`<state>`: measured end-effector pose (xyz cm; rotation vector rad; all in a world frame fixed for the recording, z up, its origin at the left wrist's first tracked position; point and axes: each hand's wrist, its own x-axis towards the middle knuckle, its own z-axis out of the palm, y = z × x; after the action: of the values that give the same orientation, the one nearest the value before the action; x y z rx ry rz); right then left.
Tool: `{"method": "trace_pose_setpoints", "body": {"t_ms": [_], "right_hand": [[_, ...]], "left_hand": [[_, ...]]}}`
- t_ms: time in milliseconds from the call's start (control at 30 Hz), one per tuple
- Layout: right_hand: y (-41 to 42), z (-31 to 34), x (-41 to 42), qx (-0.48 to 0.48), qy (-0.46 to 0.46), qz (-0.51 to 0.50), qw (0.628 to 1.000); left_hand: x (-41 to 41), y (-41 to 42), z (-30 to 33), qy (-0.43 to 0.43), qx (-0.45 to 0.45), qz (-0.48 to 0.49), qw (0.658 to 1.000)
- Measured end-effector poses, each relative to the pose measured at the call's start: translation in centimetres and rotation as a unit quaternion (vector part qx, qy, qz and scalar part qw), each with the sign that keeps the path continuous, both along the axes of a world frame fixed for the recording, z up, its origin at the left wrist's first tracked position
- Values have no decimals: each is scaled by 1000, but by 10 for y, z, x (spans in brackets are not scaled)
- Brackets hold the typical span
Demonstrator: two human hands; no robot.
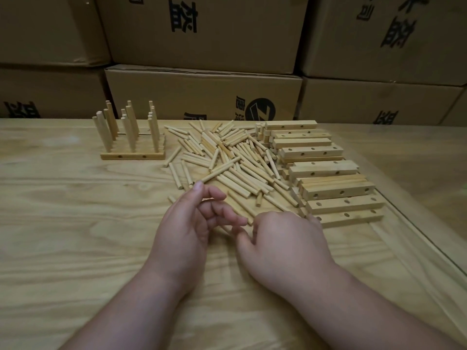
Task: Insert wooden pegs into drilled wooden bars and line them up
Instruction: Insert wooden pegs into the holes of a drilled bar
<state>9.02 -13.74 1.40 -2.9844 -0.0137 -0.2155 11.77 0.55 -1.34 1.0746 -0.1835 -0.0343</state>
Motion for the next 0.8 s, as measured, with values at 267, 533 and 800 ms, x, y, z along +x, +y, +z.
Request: {"method": "trace_pose_setpoints", "body": {"t_ms": [267, 533, 800], "right_hand": [[-1, 1, 2, -2, 9, -19, 1000], [-1, 4, 1, -16, 21, 4, 1000], [4, 13, -3, 69, -74, 87, 991]], "left_hand": [[-3, 1, 0, -30, -18, 0, 999], [2, 0, -8, -76, -26, 11, 997], [0, -1, -4, -65, -34, 26, 997]]}}
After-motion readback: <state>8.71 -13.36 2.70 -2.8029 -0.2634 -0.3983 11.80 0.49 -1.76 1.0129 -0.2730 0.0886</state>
